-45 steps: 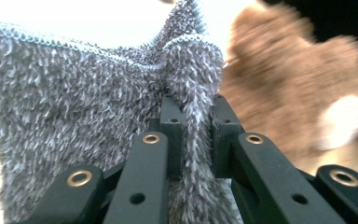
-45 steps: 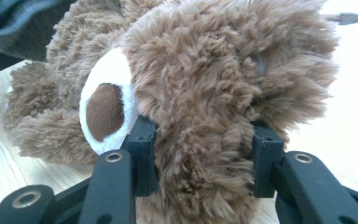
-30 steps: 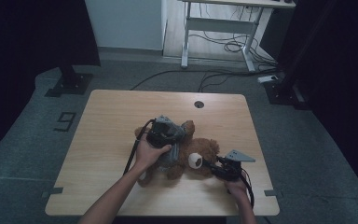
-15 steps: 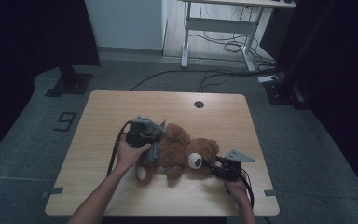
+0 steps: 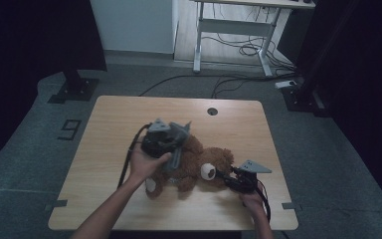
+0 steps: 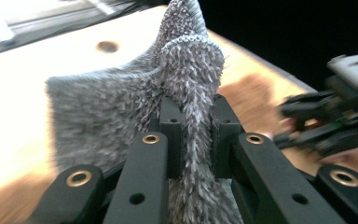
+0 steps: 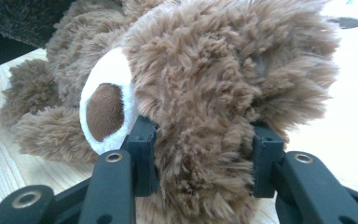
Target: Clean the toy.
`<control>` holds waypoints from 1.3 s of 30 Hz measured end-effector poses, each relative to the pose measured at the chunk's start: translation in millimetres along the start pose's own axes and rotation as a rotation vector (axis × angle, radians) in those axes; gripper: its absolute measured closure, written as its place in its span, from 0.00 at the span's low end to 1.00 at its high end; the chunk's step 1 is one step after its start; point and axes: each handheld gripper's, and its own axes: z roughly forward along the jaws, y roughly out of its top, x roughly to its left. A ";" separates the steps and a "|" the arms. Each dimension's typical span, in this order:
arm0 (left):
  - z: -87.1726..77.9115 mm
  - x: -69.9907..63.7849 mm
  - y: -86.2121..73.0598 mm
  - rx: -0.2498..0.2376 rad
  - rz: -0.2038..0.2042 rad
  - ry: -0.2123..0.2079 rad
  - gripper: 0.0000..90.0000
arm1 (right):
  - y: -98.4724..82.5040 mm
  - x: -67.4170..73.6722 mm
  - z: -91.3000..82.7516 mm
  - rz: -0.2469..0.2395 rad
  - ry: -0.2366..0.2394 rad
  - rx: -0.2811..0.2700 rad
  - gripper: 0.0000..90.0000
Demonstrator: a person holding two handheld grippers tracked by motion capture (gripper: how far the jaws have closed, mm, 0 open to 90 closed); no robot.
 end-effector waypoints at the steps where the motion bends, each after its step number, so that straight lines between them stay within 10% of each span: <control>1: 10.9 -9.8 7.0 0.006 0.008 -0.024 0.88 | 0.0 0.2 -0.2 0.005 0.001 0.003 0.61; 9: 90.7 -42.1 18.5 0.105 0.001 -0.110 0.88 | -0.3 0.2 -0.2 -0.002 0.000 -0.001 0.61; 15: 118.8 -46.5 5.8 0.161 0.022 -0.089 0.87 | -0.3 0.4 0.0 -0.001 0.001 -0.001 0.61; 24: 101.7 -24.0 -5.6 0.198 0.053 0.057 0.88 | -0.7 0.3 0.3 -0.008 0.001 -0.002 0.61; 28: 81.5 9.8 -20.9 0.162 -0.077 0.007 0.88 | -0.6 0.5 0.4 -0.010 0.004 -0.003 0.61; 32: 54.3 24.8 -20.3 0.142 -0.088 0.039 0.88 | -0.5 0.1 0.3 -0.006 0.005 -0.002 0.61; 39: 50.7 1.0 -0.3 0.089 -0.050 -0.001 0.87 | -1.2 -0.6 0.3 0.004 0.007 -0.005 0.61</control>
